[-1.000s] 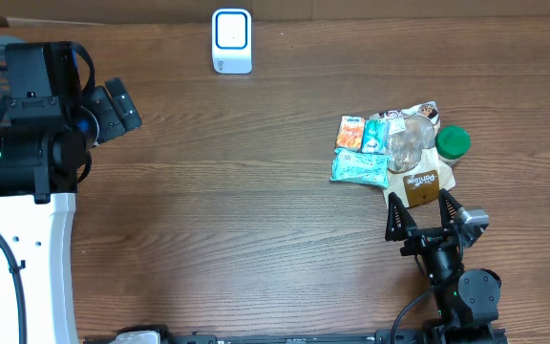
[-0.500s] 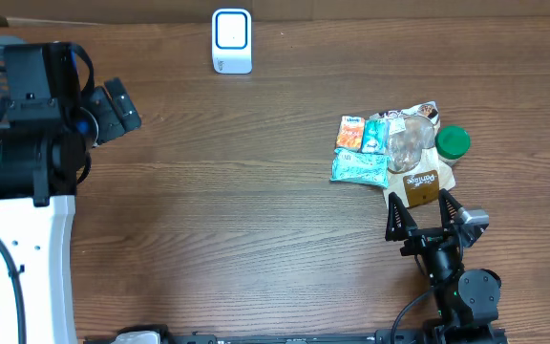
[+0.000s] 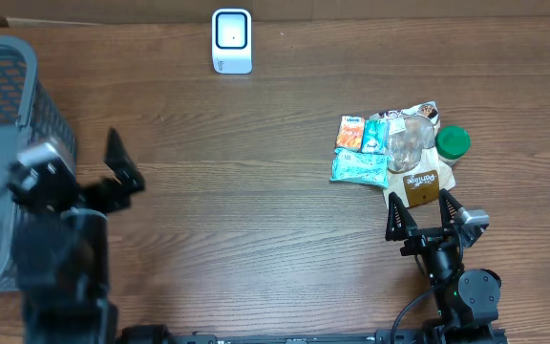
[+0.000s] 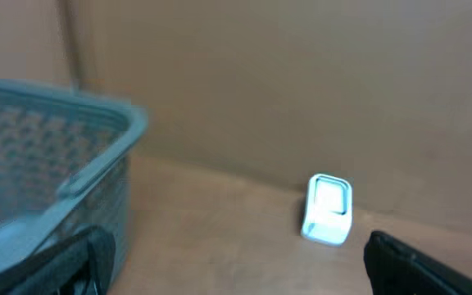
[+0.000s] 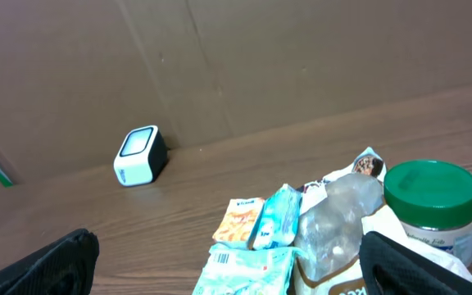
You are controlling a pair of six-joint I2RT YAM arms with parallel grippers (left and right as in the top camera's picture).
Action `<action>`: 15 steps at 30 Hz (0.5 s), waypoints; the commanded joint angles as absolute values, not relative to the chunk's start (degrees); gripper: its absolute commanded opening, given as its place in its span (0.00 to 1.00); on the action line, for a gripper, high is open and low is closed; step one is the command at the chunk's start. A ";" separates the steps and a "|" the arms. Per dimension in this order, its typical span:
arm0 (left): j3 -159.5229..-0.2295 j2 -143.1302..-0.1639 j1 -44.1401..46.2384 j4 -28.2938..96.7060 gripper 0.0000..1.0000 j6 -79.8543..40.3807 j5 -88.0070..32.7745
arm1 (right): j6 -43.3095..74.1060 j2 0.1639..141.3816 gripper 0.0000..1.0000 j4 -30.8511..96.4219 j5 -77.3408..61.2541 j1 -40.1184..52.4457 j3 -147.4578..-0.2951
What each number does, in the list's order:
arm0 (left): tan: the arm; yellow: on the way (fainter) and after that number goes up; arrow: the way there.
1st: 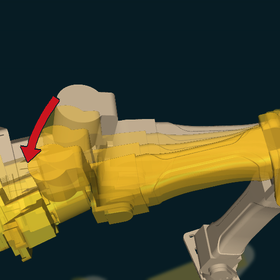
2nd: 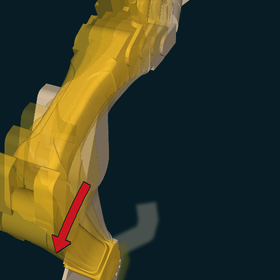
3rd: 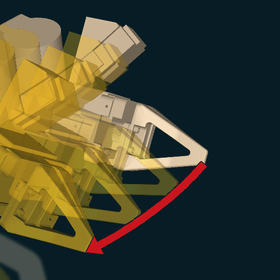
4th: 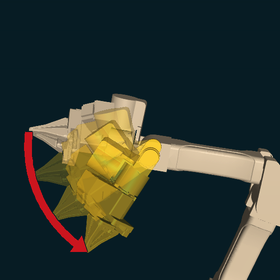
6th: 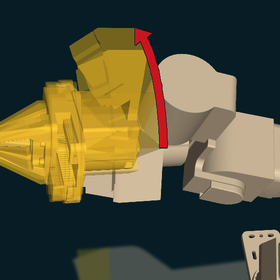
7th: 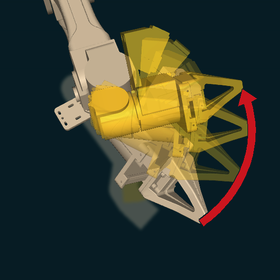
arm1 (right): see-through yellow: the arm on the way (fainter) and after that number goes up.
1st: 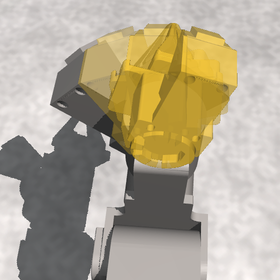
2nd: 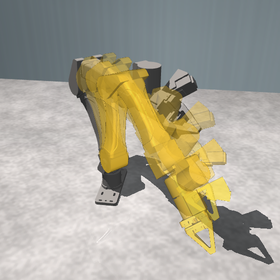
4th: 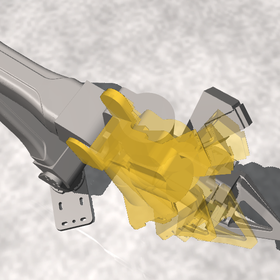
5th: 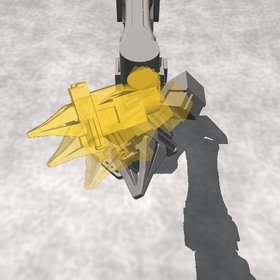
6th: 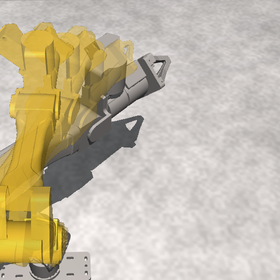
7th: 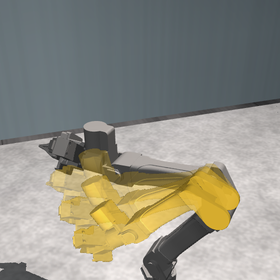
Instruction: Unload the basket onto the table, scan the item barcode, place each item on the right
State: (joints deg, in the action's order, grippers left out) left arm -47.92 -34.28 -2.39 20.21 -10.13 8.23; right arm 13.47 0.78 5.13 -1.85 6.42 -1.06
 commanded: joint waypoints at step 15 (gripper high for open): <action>-7.16 -0.67 -2.61 8.29 1.00 7.77 -1.54 | 13.45 0.16 1.00 4.82 -1.17 6.42 -0.47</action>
